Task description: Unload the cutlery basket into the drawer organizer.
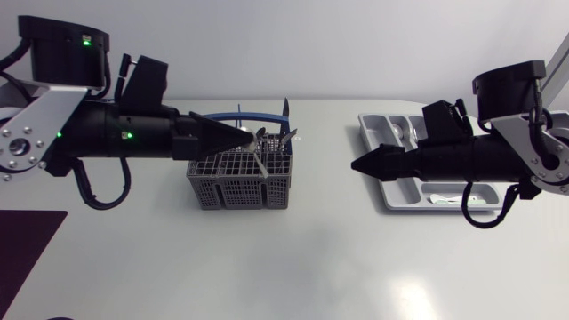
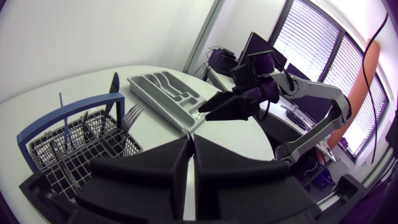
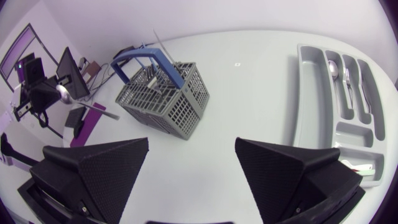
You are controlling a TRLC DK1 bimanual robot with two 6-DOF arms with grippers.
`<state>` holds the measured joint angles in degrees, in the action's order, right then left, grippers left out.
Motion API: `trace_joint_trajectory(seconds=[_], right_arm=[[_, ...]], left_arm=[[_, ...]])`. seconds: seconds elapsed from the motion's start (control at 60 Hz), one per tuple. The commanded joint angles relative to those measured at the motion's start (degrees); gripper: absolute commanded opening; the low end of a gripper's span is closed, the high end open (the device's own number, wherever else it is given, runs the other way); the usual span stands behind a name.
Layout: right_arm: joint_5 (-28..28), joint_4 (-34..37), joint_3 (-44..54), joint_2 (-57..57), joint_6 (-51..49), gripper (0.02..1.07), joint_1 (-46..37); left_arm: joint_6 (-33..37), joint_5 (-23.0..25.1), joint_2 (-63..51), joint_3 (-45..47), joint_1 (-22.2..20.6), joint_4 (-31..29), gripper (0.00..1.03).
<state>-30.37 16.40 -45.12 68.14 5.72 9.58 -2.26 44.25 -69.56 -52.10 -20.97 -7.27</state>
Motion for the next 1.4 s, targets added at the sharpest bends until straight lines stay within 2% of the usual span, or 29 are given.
trace_joint_trajectory(seconds=[0.0,0.267,0.317,0.383,0.417,0.533,0.633,0.767,0.933,1.017,1.383], right_arm=[[-0.22,2.76,-0.84,-0.29,-7.39,1.02,-0.36],[0.4,10.4,-1.02,-1.87,-27.16,1.02,-0.53],[-1.27,10.23,0.21,-1.96,-31.2,1.02,0.08],[-9.44,9.17,2.06,-3.1,-32.87,1.02,-0.18],[-11.55,9.0,2.58,-3.45,-33.93,1.02,-0.18],[-10.76,9.35,2.94,-5.47,-36.3,1.02,0.79],[-12.78,12.25,1.88,-4.95,-40.7,1.02,1.49],[-15.68,15.06,1.53,-3.89,-45.44,1.01,3.42],[-18.67,14.89,0.91,-3.36,-47.29,0.91,5.53],[-19.29,14.53,0.12,-2.22,-47.55,0.9,5.62],[-20.78,11.72,-1.55,1.38,-47.55,0.59,7.38]], left_arm=[[3.49,1.54,-2.51,-3.28,-1.35,-0.73,0.07],[9.29,4.0,-10.77,-10.39,-6.19,-7.5,0.06],[9.73,5.15,-12.88,-12.15,-6.98,-8.55,0.06],[11.14,6.2,-14.99,-13.91,-7.86,-10.31,0.06],[12.37,6.46,-16.31,-15.23,-8.91,-11.89,0.06],[15.18,8.13,-20.09,-19.27,-10.49,-16.81,0.06],[16.59,8.66,-22.55,-22.17,-12.08,-19.54,0.06],[18.35,11.91,-25.89,-26.48,-12.43,-24.37,0.06],[23.62,14.73,-29.84,-31.4,-13.13,-32.81,0.06],[25.9,15.87,-31.43,-33.25,-13.13,-36.59,0.06],[26.87,19.03,-32.04,-34.74,-14.01,-38.96,0.06]])
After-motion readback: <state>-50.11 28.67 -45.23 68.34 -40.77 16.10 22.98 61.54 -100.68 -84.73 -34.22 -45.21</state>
